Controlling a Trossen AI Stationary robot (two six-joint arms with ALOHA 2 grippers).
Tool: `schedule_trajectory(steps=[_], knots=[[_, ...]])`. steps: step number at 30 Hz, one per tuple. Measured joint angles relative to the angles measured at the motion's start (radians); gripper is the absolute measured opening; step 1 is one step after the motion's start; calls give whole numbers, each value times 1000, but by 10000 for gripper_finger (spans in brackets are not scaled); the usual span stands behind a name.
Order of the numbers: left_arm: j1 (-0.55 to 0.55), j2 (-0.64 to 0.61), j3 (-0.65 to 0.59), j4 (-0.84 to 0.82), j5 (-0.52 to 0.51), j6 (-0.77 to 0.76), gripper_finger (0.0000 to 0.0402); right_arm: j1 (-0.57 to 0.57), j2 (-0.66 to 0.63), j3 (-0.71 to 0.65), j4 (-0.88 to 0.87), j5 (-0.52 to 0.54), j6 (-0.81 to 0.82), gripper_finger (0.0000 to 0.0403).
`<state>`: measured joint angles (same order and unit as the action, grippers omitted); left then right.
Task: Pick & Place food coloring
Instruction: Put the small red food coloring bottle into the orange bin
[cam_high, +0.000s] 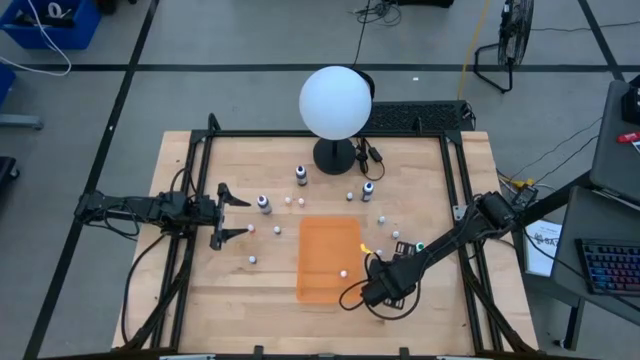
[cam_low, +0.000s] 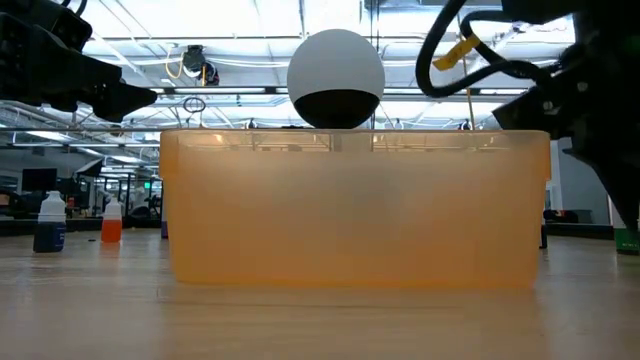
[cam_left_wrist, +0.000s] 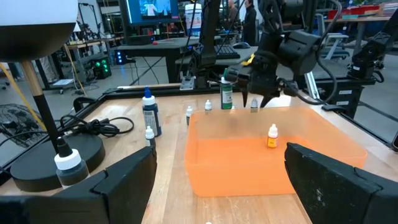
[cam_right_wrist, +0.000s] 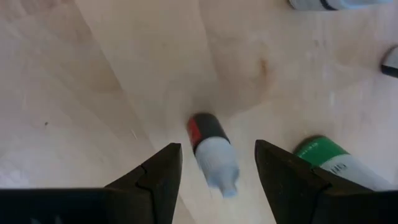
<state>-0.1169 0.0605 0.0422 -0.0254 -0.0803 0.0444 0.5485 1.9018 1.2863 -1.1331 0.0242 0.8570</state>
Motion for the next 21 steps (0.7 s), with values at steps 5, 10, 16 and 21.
schedule_trajectory(steps=[5,10,16,21], knots=[[0,0,0,0,0,0,351,0,0,-39,64,0,1,194],[0,0,0,0,0,0,351,0,-3,-52,81,-1,2,190],[0,0,0,0,0,0,351,0,-3,-54,109,-1,-3,177],[0,0,0,0,0,0,351,-3,-3,-54,118,0,-5,172]])
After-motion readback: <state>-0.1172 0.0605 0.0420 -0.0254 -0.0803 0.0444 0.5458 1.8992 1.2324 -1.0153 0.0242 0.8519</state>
